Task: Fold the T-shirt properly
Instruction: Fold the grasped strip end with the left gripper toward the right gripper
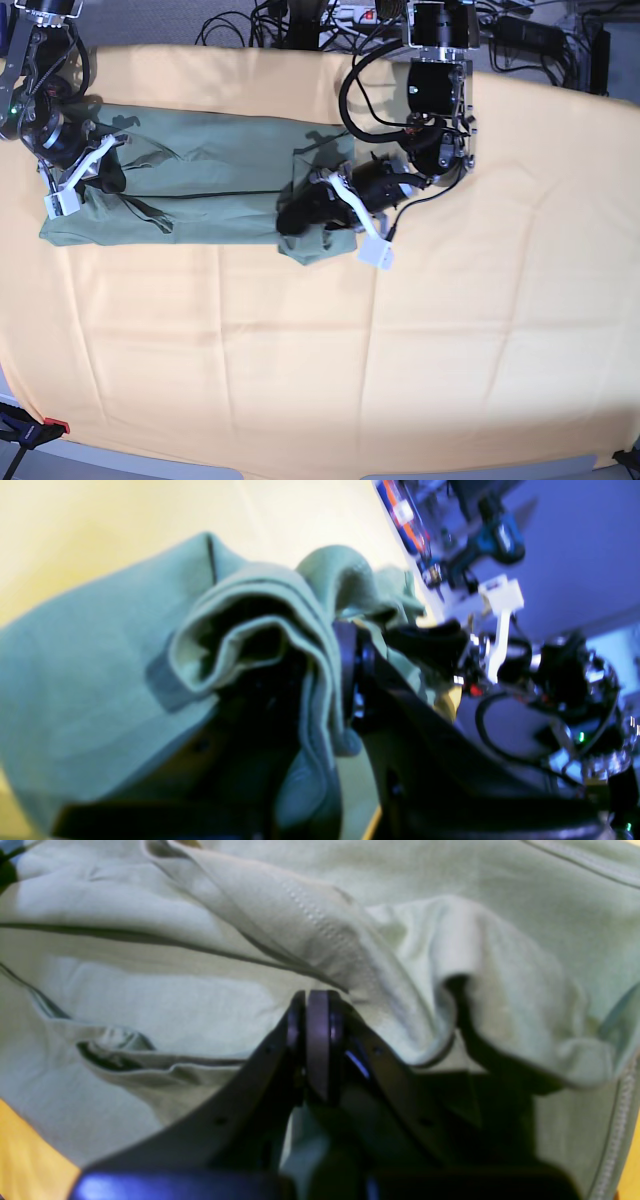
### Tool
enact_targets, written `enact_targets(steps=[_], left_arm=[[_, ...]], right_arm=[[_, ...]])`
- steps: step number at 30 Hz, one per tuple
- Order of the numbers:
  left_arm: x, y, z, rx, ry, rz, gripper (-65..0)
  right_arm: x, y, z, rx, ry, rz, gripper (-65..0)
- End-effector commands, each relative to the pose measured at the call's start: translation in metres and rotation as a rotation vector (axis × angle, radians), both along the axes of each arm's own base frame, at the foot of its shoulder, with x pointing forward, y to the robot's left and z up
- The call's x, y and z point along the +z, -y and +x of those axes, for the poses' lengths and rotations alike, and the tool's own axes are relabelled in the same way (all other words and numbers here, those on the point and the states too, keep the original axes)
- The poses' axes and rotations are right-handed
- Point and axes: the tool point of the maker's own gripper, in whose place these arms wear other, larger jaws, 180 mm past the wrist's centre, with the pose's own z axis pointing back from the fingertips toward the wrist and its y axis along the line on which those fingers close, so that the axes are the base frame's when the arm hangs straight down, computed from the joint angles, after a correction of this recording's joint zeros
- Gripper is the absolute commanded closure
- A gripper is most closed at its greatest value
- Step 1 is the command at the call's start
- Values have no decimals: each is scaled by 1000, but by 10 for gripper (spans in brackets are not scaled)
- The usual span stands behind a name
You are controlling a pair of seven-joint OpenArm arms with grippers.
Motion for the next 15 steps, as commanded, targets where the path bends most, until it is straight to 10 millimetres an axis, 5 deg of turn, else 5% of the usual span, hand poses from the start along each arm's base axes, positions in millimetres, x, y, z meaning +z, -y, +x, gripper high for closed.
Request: enact_targets(steps=[1, 2, 5, 7, 15], left_arm=[[20, 9, 4, -14, 55, -45, 0], [20, 14, 1, -32, 56, -45, -44], [20, 28, -4, -64, 73, -29, -314], [19, 37, -8, -83, 77, -18, -409], [10, 53, -15, -107, 40, 22, -395]], right_arm=[[7, 7, 3, 3, 16, -22, 0], [7, 7, 3, 3, 16, -22, 0], [7, 7, 3, 3, 15, -22, 0], [7, 7, 3, 3, 15, -22, 0], [7, 7, 3, 3, 15, -22, 0]])
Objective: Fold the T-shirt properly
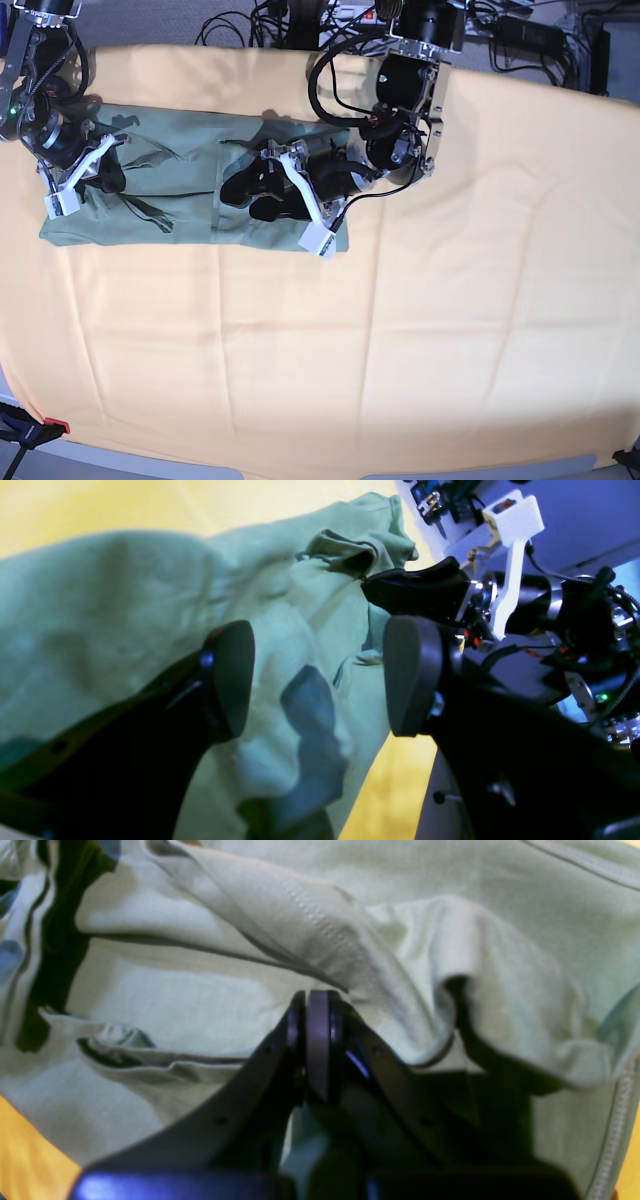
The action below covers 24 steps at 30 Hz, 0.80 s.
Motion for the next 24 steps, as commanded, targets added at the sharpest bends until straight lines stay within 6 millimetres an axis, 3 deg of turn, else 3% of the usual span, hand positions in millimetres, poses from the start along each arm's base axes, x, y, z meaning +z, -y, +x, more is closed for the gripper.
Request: enact_targets(steps=[1, 3, 5, 6, 12, 15, 17, 20, 24], left_arm=[[20, 6, 6, 2, 43, -56, -373], [21, 4, 9, 14, 50, -57, -257], [21, -1, 14, 39, 63, -50, -19], [20, -4, 16, 49, 62, -49, 0], [34, -19, 21, 57, 117, -110, 0], [50, -22, 13, -2, 197, -175, 0], [52, -25, 11, -18, 227, -169, 0], [44, -33, 12, -27, 257, -77, 0], [37, -53, 13, -37, 290, 19, 0]], right_arm=[[7, 7, 3, 3, 16, -20, 0], [7, 7, 3, 3, 16, -21, 0], [7, 7, 3, 3, 17, -20, 0], [7, 7, 4, 2, 19, -20, 0], [14, 2, 8, -2, 44, 28, 0], [26, -2, 18, -1, 86, 63, -201], [42, -4, 29, -9, 139, 108, -283], [75, 1, 49, -40, 246, 186, -288], [108, 36, 63, -124, 337, 168, -288]])
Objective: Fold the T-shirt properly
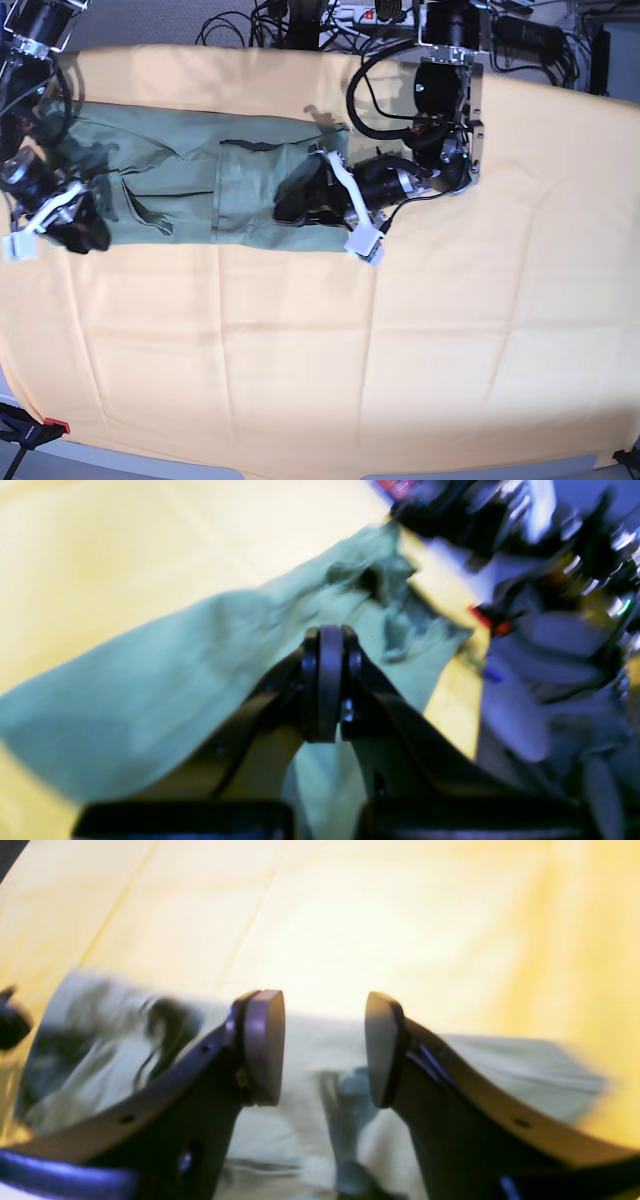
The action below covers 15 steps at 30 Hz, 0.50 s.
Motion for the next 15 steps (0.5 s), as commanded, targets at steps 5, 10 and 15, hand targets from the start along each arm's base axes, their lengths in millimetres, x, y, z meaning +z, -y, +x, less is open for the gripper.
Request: enact_targets(steps=[5, 10, 15], left_arm=[[7, -27, 7, 3, 58, 47, 0], [-4, -52, 7, 2, 58, 128, 0], [-8, -68, 7, 0, 57, 170, 0]], right_arm=[[28, 59, -8, -139, 39, -63, -371], [-10, 92, -38, -260, -162, -30, -408], [-44, 79, -53, -207, -257, 172, -408]])
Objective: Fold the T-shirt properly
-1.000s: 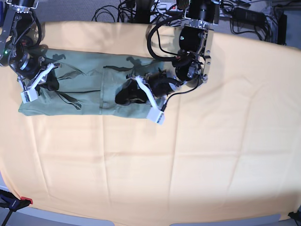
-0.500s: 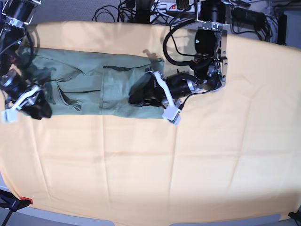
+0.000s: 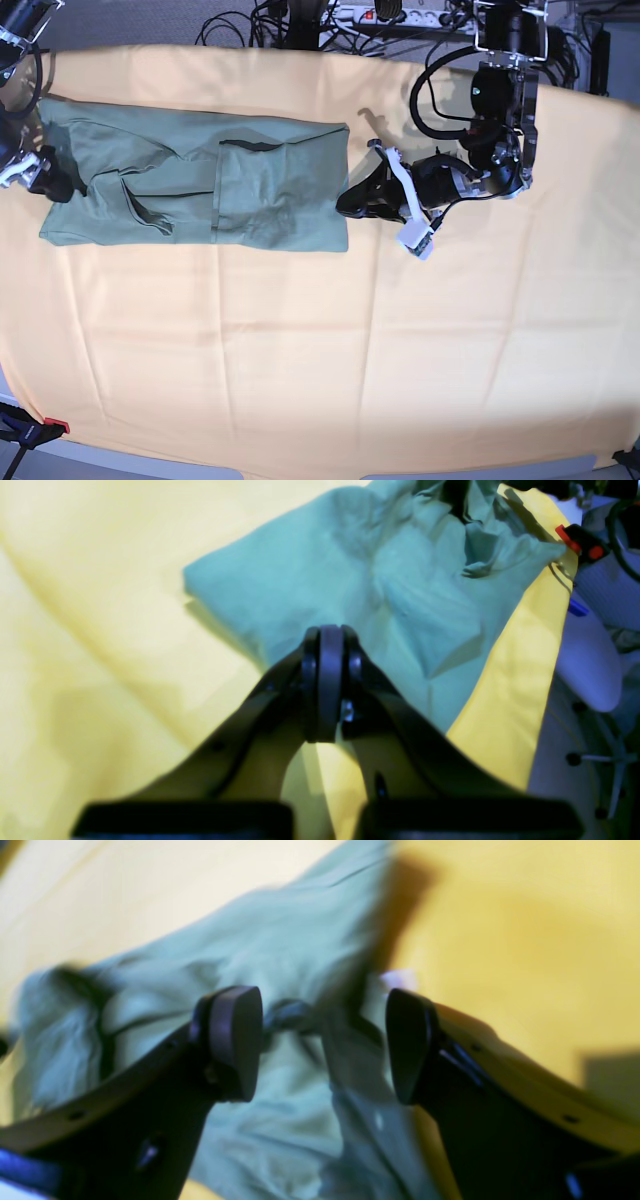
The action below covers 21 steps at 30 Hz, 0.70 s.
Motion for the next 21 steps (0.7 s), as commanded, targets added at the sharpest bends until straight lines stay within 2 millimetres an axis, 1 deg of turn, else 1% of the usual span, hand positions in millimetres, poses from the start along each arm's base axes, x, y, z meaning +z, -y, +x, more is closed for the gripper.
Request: enact_targets(steps=[1, 4, 7, 9, 13, 15, 17, 19, 21], left_arm=[[19, 1, 7, -1, 54, -41, 0], [22, -4, 9, 11, 56, -51, 0], [25, -9, 12, 29, 61, -65, 0], [27, -11, 13, 36, 63, -71, 0], [27, -11, 13, 35, 63, -71, 0], [27, -11, 13, 36, 63, -70, 0], [26, -11, 13, 35, 63, -69, 0], [27, -11, 13, 36, 63, -69, 0], [27, -11, 13, 36, 63, -69, 0]], right_arm=[[10, 9, 4, -2, 33, -2, -408], [-7, 3, -6, 29, -2, 64, -407], [-17, -9, -15, 71, -42, 129, -408], [-19, -22, -18, 118, -61, 172, -407], [-24, -55, -17, 223, -83, 235, -407], [-31, -70, -18, 272, -112, 241, -407], [-35, -80, -18, 305, -130, 244, -407], [-36, -84, -16, 312, -125, 247, -407], [-34, -82, -12, 294, -104, 245, -406]])
